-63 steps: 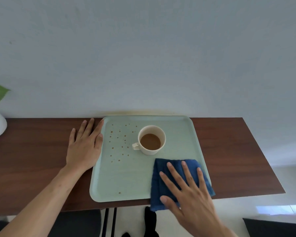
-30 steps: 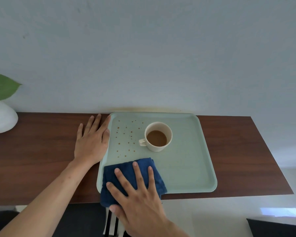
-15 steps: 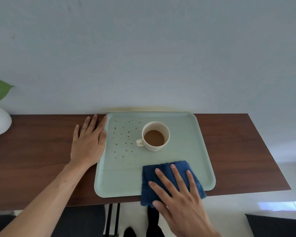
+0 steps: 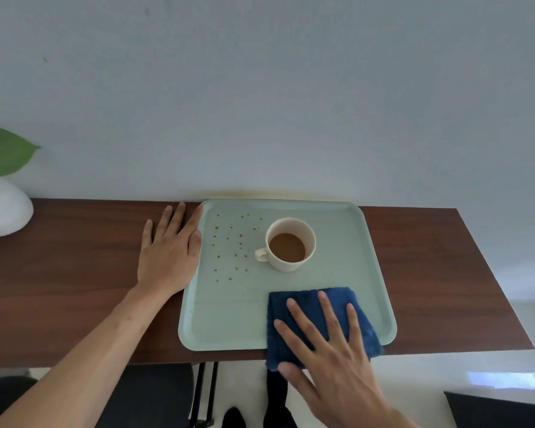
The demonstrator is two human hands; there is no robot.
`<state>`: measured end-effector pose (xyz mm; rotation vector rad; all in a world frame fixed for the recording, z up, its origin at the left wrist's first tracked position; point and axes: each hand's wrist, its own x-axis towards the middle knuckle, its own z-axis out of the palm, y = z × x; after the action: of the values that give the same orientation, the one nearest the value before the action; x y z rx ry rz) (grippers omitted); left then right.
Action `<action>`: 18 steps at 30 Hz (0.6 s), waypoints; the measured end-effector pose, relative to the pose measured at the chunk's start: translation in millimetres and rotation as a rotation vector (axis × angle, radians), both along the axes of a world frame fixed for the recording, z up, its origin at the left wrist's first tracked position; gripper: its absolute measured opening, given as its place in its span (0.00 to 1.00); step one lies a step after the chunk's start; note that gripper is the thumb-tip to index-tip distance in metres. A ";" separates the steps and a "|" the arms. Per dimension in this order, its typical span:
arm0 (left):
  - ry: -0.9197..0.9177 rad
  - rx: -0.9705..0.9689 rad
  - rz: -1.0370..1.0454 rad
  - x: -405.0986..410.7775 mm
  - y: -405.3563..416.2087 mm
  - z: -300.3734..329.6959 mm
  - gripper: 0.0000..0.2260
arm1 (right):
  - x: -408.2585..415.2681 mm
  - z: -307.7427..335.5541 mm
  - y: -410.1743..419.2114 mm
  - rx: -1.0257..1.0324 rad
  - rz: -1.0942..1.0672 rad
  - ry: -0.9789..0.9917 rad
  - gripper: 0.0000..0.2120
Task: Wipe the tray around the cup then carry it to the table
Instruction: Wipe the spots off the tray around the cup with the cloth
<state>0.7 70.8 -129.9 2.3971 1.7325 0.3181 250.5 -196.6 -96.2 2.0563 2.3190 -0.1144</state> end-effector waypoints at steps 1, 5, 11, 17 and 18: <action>0.002 0.001 -0.001 0.0 -0.2 0.4 0.26 | -12.3 1.0 5.6 -0.013 0.010 0.011 0.28; 0.007 -0.006 -0.001 0.1 -0.6 1.3 0.26 | -64.2 2.8 28.9 -0.049 0.064 0.072 0.28; 0.018 -0.006 0.006 0.5 -0.6 2.5 0.26 | -115.1 5.0 53.1 -0.083 0.085 0.120 0.31; 0.015 0.002 0.005 0.7 -0.4 1.2 0.26 | -128.3 5.7 56.6 -0.066 -0.009 0.163 0.34; 0.016 0.001 0.003 0.9 -0.6 1.5 0.26 | -129.6 6.4 58.5 -0.062 -0.020 0.172 0.35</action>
<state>1.6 70.2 -128.4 2.4038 1.7436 0.3014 120.9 -138.1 -89.9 2.1182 2.3556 -0.3741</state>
